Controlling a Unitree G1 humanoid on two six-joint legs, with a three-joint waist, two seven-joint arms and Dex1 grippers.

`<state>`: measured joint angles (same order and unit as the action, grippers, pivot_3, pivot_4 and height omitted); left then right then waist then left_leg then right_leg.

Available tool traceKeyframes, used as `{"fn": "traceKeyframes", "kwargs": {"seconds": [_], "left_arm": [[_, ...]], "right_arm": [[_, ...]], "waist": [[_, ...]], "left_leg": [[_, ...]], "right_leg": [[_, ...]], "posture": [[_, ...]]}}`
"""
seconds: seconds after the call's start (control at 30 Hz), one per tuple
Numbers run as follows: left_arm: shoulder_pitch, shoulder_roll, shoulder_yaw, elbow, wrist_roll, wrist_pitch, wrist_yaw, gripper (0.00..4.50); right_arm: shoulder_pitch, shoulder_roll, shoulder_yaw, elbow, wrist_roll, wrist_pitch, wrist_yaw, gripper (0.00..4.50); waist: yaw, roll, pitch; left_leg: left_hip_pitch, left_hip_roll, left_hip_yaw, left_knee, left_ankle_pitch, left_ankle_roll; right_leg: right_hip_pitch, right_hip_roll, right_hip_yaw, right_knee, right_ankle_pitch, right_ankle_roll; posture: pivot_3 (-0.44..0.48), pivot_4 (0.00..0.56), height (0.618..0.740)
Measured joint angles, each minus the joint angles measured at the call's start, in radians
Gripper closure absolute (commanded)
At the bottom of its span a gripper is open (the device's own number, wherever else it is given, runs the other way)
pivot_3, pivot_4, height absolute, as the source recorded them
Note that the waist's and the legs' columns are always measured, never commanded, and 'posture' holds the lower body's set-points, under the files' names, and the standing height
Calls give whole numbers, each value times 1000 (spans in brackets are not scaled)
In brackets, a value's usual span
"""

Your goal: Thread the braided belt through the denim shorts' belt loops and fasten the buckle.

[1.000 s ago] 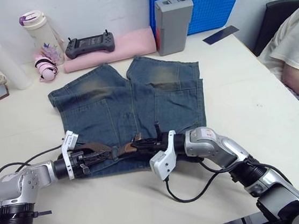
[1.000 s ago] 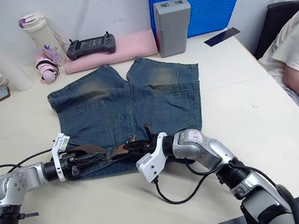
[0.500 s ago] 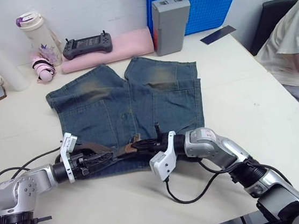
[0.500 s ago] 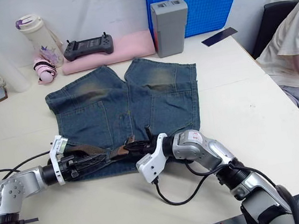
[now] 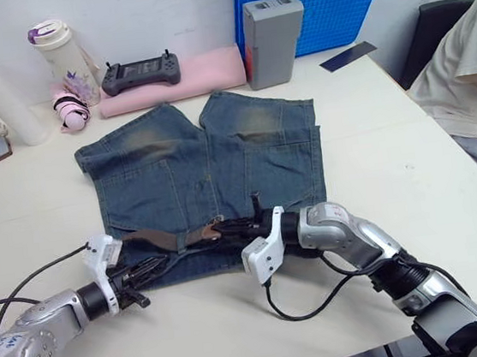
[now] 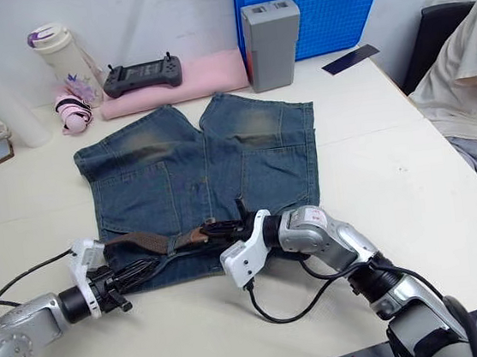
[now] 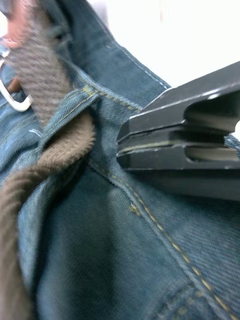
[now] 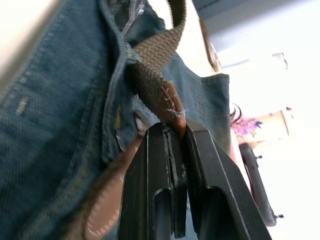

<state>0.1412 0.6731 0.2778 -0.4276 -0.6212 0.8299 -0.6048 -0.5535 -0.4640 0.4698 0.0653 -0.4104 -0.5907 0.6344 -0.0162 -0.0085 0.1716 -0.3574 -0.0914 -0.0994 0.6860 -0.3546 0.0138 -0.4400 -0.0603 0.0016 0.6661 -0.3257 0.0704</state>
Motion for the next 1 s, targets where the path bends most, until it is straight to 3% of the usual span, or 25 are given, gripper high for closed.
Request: {"fn": "traceKeyframes", "kwargs": {"seconds": [0.1, 0.27, 0.47, 0.57, 0.77, 0.87, 0.93, 1.0], "left_arm": [[24, 6, -68, -34, 109, -120, 22, 4409], [30, -20, -82, -41, 150, -189, 34, 4409], [37, -9, -83, -71, 158, -233, -6, 4409], [17, -3, -67, -119, 119, -249, -50, 3564], [-49, 133, 106, -151, -144, -109, -161, 878], [-114, 187, 204, -112, -322, -4, -182, 878], [-181, 179, 207, -96, -335, 1, -148, 878], [-231, 153, 154, -83, -269, -47, -107, 878]], "right_arm": [[10, -39, -60, -61, 146, 78, 64, 4500], [-14, -44, -178, -149, 385, 336, 142, 4500], [-16, -32, -232, -191, 481, 506, 160, 4500], [-11, -28, -228, -222, 479, 530, 165, 4500], [-4, -21, -195, -227, 434, 531, 165, 4500], [-4, -20, -192, -227, 412, 530, 163, 4500], [-3, -19, -190, -227, 399, 529, 163, 4500], [-3, -11, -186, -228, 396, 529, 163, 4500]], "waist": [[12, 4, -1], [20, 4, -1], [18, 4, -1], [18, 4, -1], [13, 4, -1], [14, 4, 0], [15, 4, 0], [17, 4, 0]], "left_leg": [[5, 1, 0, -3, 0, 0], [6, 1, -2, -3, -1, 1], [4, 1, -2, -3, -1, 2], [3, 1, -2, -3, -1, 2], [4, 2, -1, -3, -1, 2], [3, 2, -2, -3, -1, 2], [3, 2, -2, -3, -1, 2], [4, 1, -2, -3, -1, 2]], "right_leg": [[7, 0, 0, -4, 0, 0], [9, 0, -2, -5, 0, 0], [7, 0, -2, -7, 0, 0], [7, 0, -2, -7, 0, 0], [7, 0, -2, -6, 0, 0], [6, 1, -2, -6, 0, 0], [7, 0, -2, -6, 0, 0], [7, 0, -3, -7, 0, 0]], "posture": [[0, 150, 709], [0, 150, 709], [0, 150, 709], [0, 150, 709], [0, 150, 709], [0, 150, 709], [0, 150, 709], [0, 150, 709]]}}
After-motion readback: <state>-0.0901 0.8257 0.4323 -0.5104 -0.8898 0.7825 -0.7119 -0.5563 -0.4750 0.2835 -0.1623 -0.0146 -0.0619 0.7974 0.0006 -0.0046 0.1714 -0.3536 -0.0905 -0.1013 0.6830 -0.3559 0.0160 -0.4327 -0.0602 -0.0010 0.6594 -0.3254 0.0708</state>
